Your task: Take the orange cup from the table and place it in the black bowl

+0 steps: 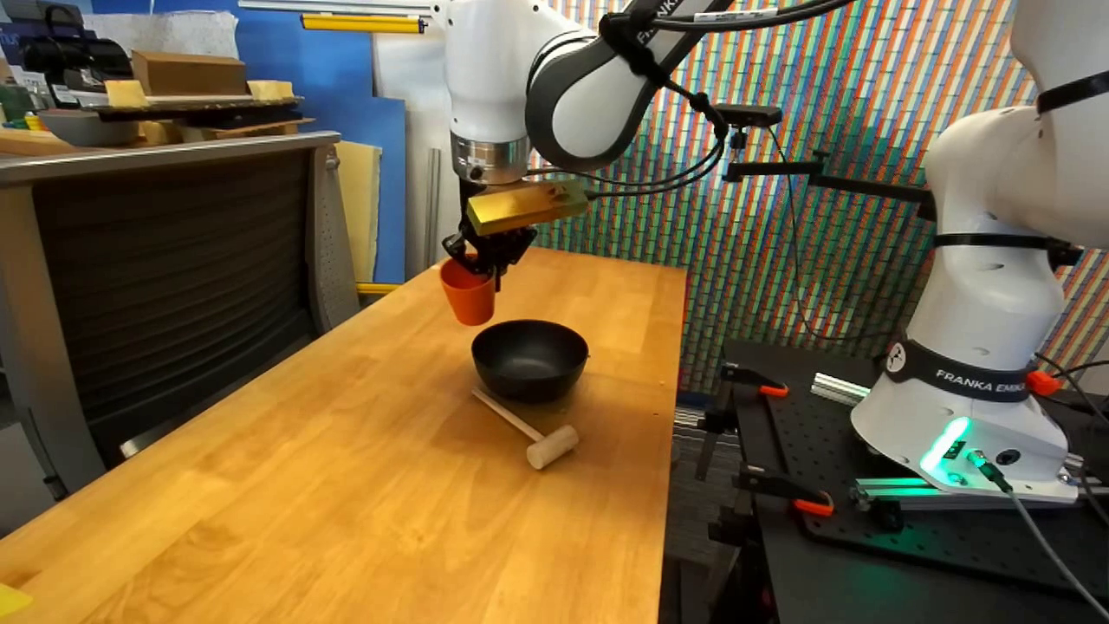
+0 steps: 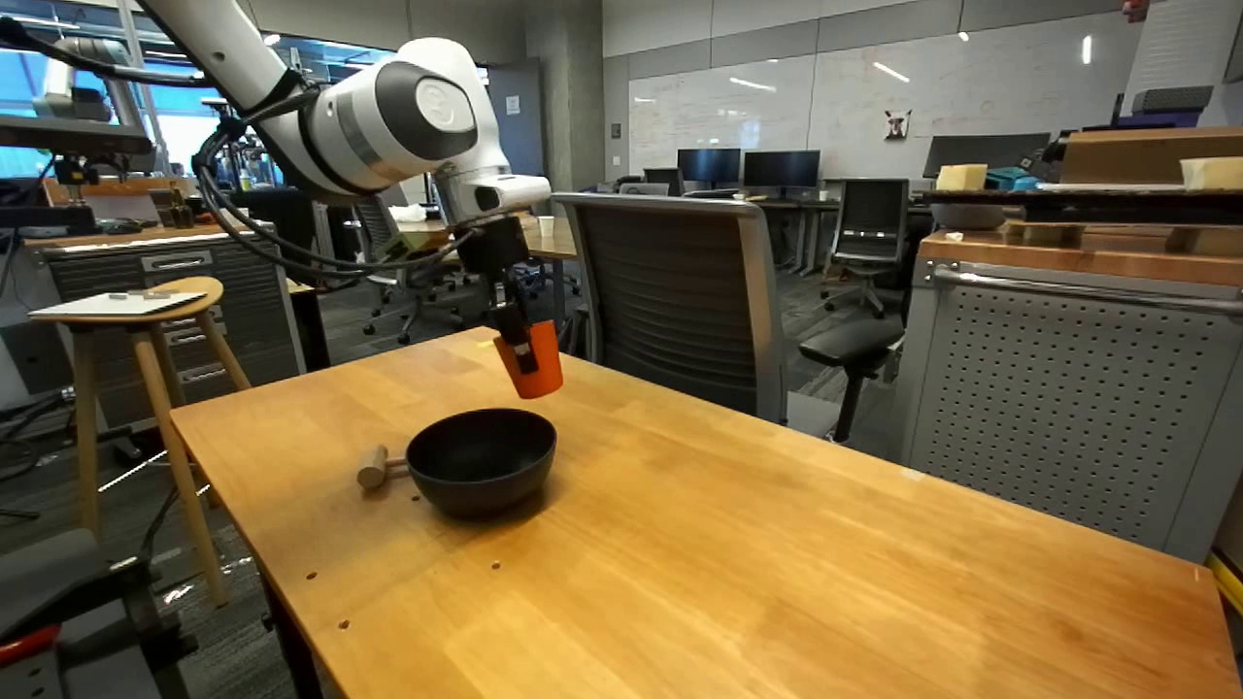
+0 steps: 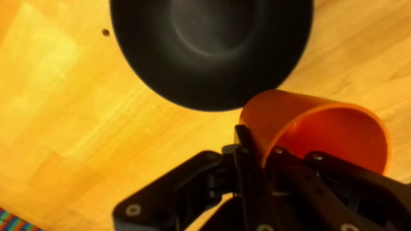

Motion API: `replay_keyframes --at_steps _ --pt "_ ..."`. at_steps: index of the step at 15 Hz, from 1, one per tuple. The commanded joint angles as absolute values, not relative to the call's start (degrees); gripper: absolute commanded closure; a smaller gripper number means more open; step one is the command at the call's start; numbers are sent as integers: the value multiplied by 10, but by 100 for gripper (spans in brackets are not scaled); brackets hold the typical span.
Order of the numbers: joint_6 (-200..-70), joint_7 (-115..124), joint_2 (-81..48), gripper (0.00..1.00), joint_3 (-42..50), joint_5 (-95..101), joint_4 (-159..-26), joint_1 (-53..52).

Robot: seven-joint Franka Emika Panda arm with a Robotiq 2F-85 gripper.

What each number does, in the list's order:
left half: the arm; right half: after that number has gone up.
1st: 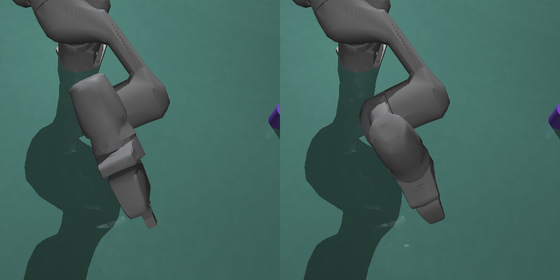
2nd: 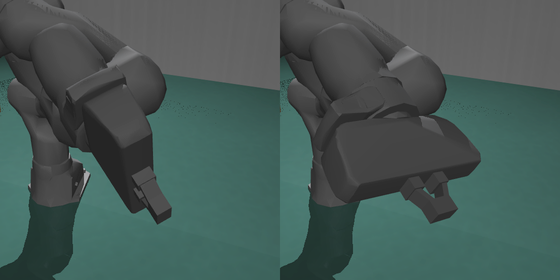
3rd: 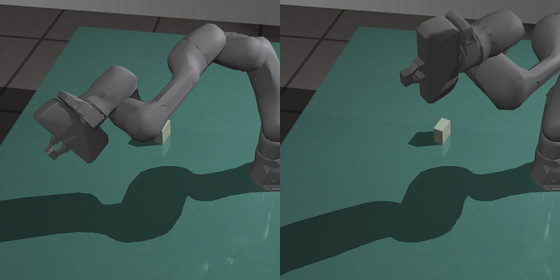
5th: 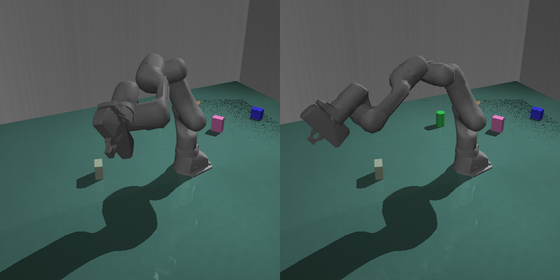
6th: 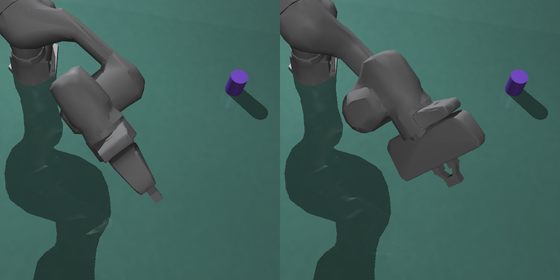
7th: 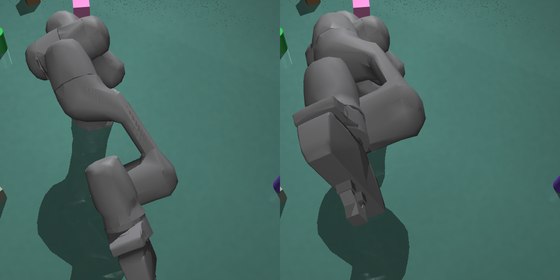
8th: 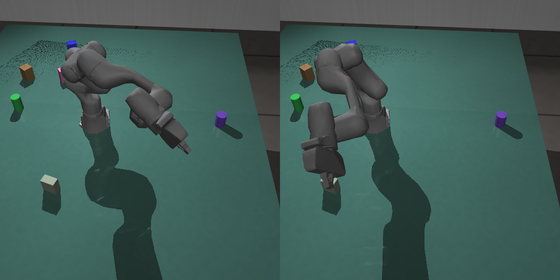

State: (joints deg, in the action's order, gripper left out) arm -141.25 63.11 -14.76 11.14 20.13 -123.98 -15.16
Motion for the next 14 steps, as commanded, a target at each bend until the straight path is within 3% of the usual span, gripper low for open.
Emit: replay_keyframes --at_steps 1,5,10,11,12,14 --pt "-1341 657 -143 99 77 160 -1262 -119" --pt "-1324 639 -159 99 47 102 -1279 -97" --pt "-1428 533 -173 96 18 50 -1307 -70" --pt "-1443 513 -170 70 17 43 -1310 -66" --pt "-1451 498 -163 69 19 44 -1315 -66" --pt "-1454 471 -143 54 23 47 -1323 -65"
